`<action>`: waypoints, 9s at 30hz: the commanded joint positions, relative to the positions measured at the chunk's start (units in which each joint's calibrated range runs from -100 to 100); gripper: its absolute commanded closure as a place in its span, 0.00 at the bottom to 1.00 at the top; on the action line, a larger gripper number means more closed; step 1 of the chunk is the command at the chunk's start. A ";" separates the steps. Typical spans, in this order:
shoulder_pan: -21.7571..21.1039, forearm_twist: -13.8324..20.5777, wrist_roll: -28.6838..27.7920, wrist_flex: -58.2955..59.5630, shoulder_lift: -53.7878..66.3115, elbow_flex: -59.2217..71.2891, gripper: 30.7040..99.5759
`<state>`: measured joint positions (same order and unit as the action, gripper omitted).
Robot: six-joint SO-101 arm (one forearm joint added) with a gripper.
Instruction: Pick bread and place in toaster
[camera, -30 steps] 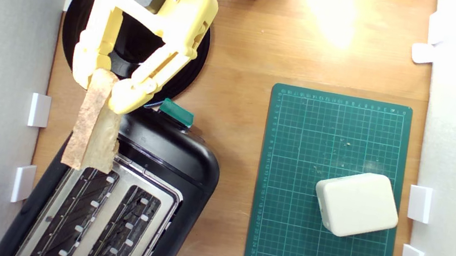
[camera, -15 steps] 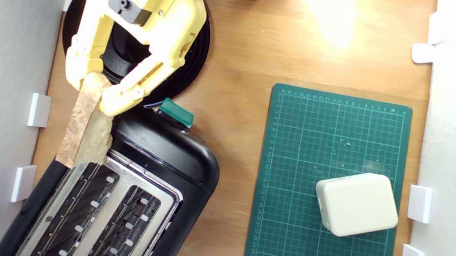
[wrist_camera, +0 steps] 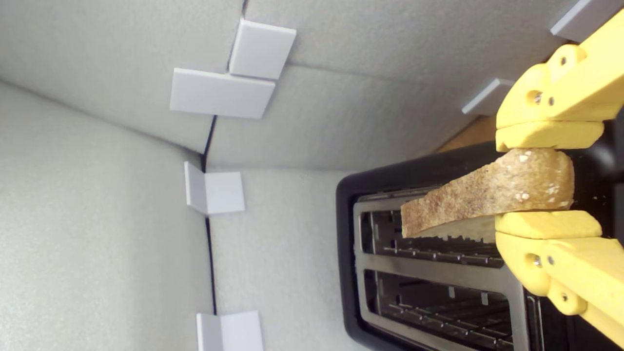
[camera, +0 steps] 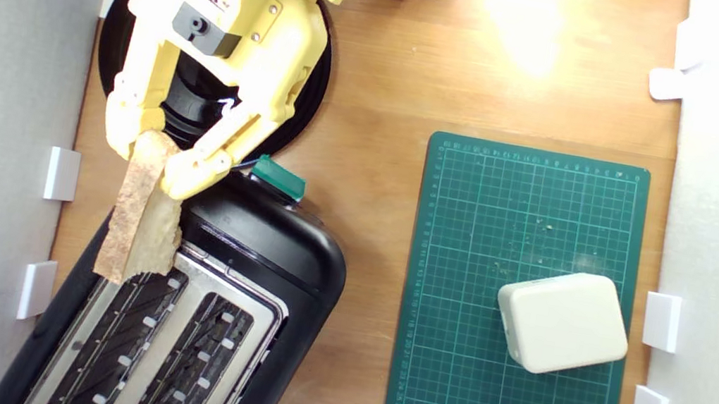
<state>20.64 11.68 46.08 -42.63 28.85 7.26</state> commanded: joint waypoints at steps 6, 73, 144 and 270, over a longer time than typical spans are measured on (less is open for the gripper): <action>-0.82 -0.35 -0.17 -0.03 0.10 -3.85 0.53; -0.25 4.00 -3.31 -0.03 -14.21 -9.39 0.53; -2.91 1.92 -7.29 0.05 -24.28 -20.83 0.19; -35.55 -9.51 -40.82 -15.91 69.98 73.86 0.95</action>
<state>-14.69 2.35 4.68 -60.51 98.99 79.75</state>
